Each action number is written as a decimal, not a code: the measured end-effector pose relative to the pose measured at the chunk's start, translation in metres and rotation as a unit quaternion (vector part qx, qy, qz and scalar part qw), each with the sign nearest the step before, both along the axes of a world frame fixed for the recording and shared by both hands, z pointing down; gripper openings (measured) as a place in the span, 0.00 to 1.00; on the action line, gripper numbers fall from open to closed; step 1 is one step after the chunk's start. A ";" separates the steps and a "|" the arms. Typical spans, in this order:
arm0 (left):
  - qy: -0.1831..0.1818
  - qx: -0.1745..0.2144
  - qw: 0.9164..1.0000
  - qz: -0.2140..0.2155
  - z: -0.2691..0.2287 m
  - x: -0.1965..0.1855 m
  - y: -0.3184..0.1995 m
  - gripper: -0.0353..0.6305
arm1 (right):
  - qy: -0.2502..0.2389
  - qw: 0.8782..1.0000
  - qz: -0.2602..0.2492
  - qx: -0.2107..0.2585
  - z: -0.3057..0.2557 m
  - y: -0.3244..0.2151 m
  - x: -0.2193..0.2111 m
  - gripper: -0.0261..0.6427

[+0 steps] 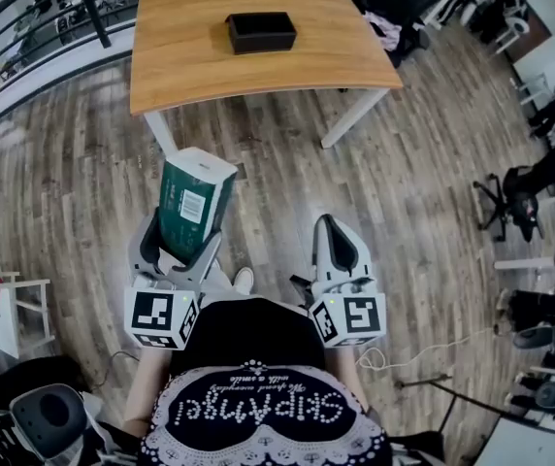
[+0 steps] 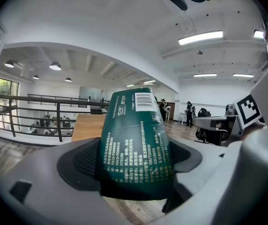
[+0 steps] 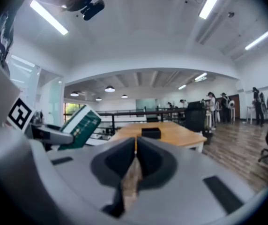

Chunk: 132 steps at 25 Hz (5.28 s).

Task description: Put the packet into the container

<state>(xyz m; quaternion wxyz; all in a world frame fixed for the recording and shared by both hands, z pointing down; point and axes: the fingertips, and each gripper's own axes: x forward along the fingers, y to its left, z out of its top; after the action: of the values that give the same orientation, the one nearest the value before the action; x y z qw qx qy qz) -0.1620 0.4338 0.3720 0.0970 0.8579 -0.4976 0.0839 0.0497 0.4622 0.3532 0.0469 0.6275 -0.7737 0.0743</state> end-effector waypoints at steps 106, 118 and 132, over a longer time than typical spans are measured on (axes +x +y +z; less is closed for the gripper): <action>0.000 0.006 0.996 -0.090 -0.018 0.086 -0.428 0.72 | -0.039 0.998 -0.031 -0.045 0.016 -0.436 0.137 0.10; 0.000 0.009 0.994 -0.109 -0.021 0.090 -0.448 0.72 | -0.045 0.997 -0.041 -0.053 0.020 -0.462 0.145 0.10; -0.003 -0.005 0.994 -0.105 -0.019 0.056 -0.535 0.72 | -0.040 0.996 -0.038 -0.064 0.011 -0.544 0.110 0.10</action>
<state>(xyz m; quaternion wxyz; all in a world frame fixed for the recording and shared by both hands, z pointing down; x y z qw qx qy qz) -0.1064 -0.1009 0.3532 0.1078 0.8000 -0.5851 0.0785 0.1601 -0.0820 0.3638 0.0583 0.5900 -0.7918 0.1471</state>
